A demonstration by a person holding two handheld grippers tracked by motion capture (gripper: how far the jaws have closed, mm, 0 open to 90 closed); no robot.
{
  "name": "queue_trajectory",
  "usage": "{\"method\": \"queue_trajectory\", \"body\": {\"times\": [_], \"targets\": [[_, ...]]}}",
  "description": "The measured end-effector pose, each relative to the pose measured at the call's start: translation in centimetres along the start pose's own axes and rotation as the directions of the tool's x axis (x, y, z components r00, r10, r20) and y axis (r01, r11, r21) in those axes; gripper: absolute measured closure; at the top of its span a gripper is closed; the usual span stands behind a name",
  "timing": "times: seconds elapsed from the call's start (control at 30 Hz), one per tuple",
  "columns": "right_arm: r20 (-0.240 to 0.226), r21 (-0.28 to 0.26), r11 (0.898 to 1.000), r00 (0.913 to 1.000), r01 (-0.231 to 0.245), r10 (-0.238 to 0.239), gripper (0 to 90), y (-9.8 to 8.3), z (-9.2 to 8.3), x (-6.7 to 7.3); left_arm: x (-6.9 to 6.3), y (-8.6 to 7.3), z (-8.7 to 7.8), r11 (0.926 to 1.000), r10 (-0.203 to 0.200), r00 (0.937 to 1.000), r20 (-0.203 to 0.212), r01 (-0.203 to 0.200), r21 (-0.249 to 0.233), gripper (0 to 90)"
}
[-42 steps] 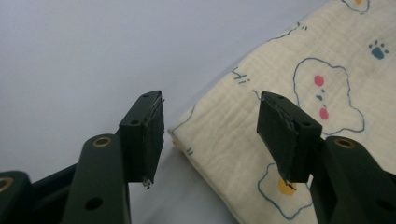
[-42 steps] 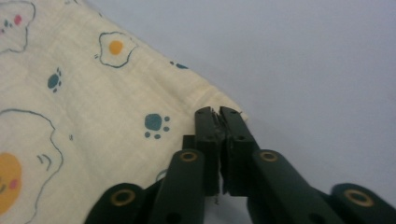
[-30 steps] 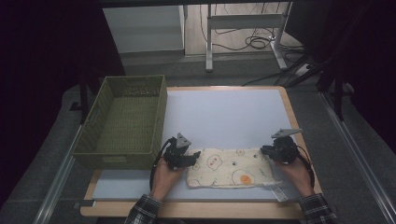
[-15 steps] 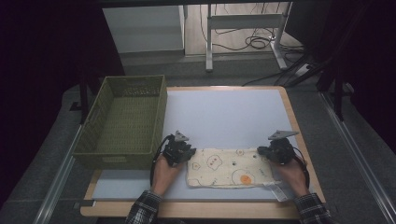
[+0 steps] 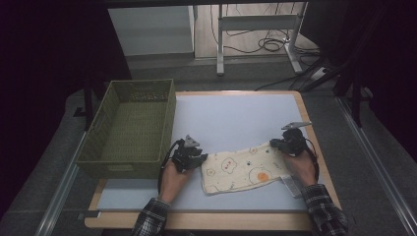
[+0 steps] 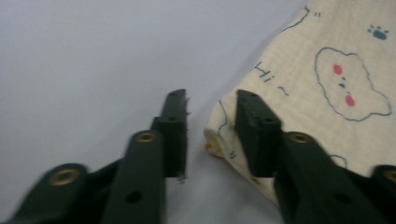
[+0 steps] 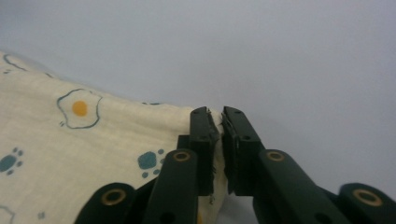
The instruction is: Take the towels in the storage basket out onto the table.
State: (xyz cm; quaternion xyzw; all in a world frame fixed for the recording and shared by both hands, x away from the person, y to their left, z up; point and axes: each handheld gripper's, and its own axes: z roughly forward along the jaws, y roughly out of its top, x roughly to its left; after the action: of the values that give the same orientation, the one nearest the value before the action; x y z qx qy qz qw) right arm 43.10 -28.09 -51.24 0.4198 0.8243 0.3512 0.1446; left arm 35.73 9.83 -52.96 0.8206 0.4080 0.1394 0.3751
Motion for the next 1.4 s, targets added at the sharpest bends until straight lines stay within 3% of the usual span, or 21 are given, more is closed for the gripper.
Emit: {"method": "queue_trajectory", "body": {"times": [0.07, 0.13, 0.23, 0.3, 0.67, 1.07, 1.27, 1.37, 1.4], "targets": [[0.002, -0.014, 1.0, 1.0, 0.004, -0.004, 76.7, -0.3, -0.7, 0.1, -0.2, 0.0, 0.3, 0.9997, 0.022, 0.9997, -0.011, -0.022, 0.01, 53.9], [0.005, -0.013, 1.0, 1.0, -0.003, 0.003, 73.2, -0.6, -1.4, 0.0, -0.5, -0.1, 0.8, 0.999, 0.038, 0.9975, -0.059, -0.036, 0.027, 51.6], [-0.009, -0.018, 1.0, 0.9999, -0.012, 0.012, 67.2, -1.1, -2.6, 0.0, 0.3, -0.9, 1.1, 0.9996, -0.017, 0.9994, -0.028, 0.017, -0.021, 44.7], [-0.013, -0.016, 1.0, 0.9999, -0.011, 0.011, 65.8, -1.3, -2.8, 0.1, 0.5, -0.9, 1.1, 0.9993, -0.031, 0.9994, -0.016, 0.031, -0.021, 44.1], [-0.052, -0.011, 1.0, 0.9985, 0.013, -0.014, 54.3, -2.3, -4.3, 1.9, 0.4, -1.0, 1.1, 0.9995, -0.017, 0.9996, -0.022, 0.016, -0.027, 43.4], [-0.126, -0.028, 0.997, 0.9889, 0.076, -0.079, 53.0, -2.5, -4.9, 5.9, 0.4, -1.1, 1.1, 0.9994, -0.02, 0.9996, -0.02, 0.019, -0.028, 43.2], [-0.17, -0.023, 0.993, 0.9787, 0.113, -0.116, 52.7, -2.5, -4.1, 8.1, 0.4, -1.1, 1.1, 0.9994, -0.021, 0.9996, -0.018, 0.021, -0.029, 42.9], [-0.215, -0.018, 0.99, 0.9663, 0.141, -0.141, 52.5, -2.4, -3.4, 9.9, 0.4, -1.1, 1.1, 0.9995, -0.018, 0.9997, -0.018, 0.018, -0.028, 42.9], [-0.215, -0.018, 0.99, 0.9663, 0.141, -0.141, 52.5, -2.4, -3.4, 9.9, 0.4, -1.1, 1.1, 0.9995, -0.018, 0.9997, -0.018, 0.018, -0.028, 42.9]]}}
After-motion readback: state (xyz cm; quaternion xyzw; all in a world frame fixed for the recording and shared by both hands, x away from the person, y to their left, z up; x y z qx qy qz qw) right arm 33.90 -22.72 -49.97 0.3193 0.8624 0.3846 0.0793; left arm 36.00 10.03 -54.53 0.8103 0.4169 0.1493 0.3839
